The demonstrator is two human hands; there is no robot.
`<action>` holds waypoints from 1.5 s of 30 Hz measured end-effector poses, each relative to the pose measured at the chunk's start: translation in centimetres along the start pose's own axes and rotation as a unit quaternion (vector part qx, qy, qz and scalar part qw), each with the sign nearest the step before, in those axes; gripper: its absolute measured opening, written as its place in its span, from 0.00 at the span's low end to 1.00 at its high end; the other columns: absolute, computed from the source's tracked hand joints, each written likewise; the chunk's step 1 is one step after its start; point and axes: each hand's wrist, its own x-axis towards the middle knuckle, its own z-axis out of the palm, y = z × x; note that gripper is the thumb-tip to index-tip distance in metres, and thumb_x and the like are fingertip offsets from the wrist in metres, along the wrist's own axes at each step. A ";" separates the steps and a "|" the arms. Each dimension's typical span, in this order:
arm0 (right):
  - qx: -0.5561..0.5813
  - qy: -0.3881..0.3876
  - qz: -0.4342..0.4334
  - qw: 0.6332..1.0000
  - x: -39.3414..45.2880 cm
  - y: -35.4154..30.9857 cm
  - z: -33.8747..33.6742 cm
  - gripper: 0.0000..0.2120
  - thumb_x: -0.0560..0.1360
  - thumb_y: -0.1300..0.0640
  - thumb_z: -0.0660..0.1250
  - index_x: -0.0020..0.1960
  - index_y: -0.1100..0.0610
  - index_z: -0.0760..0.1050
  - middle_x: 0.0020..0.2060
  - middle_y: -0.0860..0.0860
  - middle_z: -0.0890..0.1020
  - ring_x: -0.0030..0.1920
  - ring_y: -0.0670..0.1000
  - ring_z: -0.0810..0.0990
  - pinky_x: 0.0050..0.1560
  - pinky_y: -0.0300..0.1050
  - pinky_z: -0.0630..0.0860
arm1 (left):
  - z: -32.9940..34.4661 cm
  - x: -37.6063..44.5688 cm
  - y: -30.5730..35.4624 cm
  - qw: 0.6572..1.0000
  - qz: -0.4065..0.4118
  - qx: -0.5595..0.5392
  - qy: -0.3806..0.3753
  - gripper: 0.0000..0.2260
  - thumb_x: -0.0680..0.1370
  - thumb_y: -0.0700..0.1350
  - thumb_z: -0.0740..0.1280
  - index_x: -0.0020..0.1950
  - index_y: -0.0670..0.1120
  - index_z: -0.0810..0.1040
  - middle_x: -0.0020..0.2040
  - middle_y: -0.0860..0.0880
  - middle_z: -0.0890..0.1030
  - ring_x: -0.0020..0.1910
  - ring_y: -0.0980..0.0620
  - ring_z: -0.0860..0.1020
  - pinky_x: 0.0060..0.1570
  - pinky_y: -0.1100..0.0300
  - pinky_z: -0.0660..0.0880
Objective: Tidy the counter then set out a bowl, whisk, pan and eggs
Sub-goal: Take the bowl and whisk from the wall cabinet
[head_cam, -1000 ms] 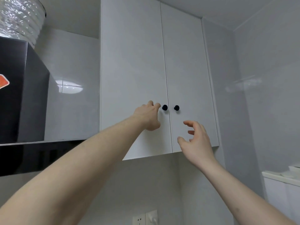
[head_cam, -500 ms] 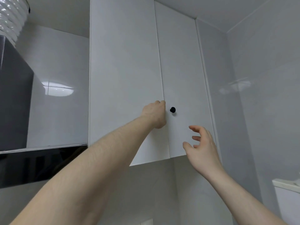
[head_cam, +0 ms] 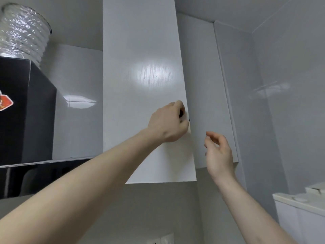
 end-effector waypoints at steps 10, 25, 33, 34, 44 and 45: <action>-0.002 -0.074 0.038 0.997 -1.9 -1.0 0.8 0.12 0.80 0.58 0.65 0.60 0.44 0.74 0.55 0.40 0.78 0.47 0.36 0.77 0.52 0.32 0.74 | -8.2 -6.6 1.3 0.984 -0.024 -0.076 0.160 0.16 0.72 0.56 0.71 0.41 0.49 0.66 0.31 0.53 0.71 0.31 0.50 0.70 0.33 0.52 0.72; -0.131 -0.210 0.049 0.968 -5.2 4.2 2.8 0.19 0.74 0.61 0.68 0.64 0.50 0.74 0.59 0.47 0.78 0.53 0.49 0.79 0.60 0.50 0.77 | -15.6 -11.4 -0.6 0.971 -0.159 -0.096 0.151 0.15 0.72 0.42 0.69 0.42 0.44 0.61 0.32 0.50 0.66 0.30 0.50 0.63 0.31 0.58 0.64; -0.155 -0.245 0.028 0.957 -5.1 5.7 5.4 0.19 0.74 0.62 0.67 0.64 0.52 0.73 0.59 0.50 0.75 0.52 0.51 0.78 0.53 0.44 0.72 | -17.3 -13.2 -2.2 0.969 -0.162 -0.103 0.155 0.12 0.72 0.46 0.66 0.48 0.42 0.65 0.43 0.34 0.76 0.36 0.34 0.76 0.37 0.39 0.77; -0.160 -0.254 0.023 0.954 -5.2 5.7 6.1 0.19 0.75 0.63 0.67 0.64 0.53 0.73 0.59 0.49 0.74 0.53 0.51 0.77 0.53 0.43 0.71 | -17.2 -13.2 -2.0 0.970 -0.165 -0.092 0.154 0.12 0.72 0.47 0.66 0.48 0.43 0.65 0.42 0.34 0.76 0.35 0.35 0.75 0.36 0.41 0.76; -0.311 -0.309 -0.021 0.898 -3.0 7.0 7.9 0.21 0.74 0.60 0.66 0.66 0.52 0.74 0.63 0.51 0.74 0.63 0.56 0.74 0.60 0.46 0.72 | -19.1 -12.6 2.0 0.946 0.015 0.264 0.186 0.27 0.66 0.47 0.71 0.63 0.45 0.68 0.64 0.48 0.68 0.58 0.44 0.69 0.55 0.56 0.63; -0.330 -0.311 -0.016 0.891 -2.6 7.4 7.7 0.23 0.73 0.61 0.65 0.68 0.52 0.73 0.63 0.52 0.74 0.63 0.57 0.74 0.60 0.47 0.73 | -18.5 -11.8 3.1 0.949 0.033 0.269 0.163 0.27 0.66 0.48 0.71 0.64 0.46 0.68 0.64 0.48 0.68 0.59 0.44 0.68 0.54 0.57 0.62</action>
